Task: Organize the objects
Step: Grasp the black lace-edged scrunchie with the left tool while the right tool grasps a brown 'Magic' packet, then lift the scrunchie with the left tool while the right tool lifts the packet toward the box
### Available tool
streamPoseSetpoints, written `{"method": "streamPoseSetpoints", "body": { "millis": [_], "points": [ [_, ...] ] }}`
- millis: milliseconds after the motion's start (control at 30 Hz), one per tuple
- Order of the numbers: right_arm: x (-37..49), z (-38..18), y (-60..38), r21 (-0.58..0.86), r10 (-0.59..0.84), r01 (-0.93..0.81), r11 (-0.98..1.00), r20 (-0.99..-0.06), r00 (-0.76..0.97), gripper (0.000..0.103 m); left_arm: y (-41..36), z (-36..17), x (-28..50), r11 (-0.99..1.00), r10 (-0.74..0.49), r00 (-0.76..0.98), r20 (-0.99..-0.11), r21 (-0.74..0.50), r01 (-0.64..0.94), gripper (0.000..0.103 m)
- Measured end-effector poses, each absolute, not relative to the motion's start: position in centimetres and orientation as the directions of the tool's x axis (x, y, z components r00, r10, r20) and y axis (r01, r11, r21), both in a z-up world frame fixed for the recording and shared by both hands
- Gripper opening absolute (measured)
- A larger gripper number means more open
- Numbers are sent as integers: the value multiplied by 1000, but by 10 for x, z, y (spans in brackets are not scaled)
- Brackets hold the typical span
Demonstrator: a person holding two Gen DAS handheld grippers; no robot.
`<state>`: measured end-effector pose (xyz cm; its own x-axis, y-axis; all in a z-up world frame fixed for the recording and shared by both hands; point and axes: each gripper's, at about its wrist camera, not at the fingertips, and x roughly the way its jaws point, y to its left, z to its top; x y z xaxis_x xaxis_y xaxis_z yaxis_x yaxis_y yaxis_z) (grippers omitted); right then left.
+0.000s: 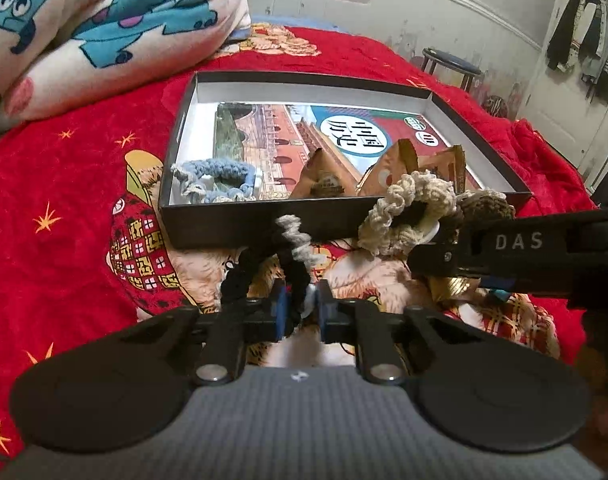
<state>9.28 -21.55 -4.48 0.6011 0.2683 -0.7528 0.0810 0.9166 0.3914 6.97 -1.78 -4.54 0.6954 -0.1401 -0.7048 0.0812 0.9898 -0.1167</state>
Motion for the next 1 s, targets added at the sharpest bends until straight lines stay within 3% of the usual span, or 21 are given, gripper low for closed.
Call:
{"method": "streamPoseSetpoints", "body": {
  "millis": [467, 733, 1000],
  "points": [
    [93, -48, -220, 424, 287, 100, 900, -750, 596, 37, -32, -49, 66, 995, -81, 718, -691, -8, 104, 17],
    [92, -50, -231, 511, 350, 129, 850, -730, 588, 34, -28, -45, 66, 994, -107, 721, -684, -53, 97, 17],
    [87, -40, -229, 506, 343, 117, 855, -719, 605, 33, -31, -40, 58, 993, -108, 726, -679, -38, 113, 16]
  ]
}}
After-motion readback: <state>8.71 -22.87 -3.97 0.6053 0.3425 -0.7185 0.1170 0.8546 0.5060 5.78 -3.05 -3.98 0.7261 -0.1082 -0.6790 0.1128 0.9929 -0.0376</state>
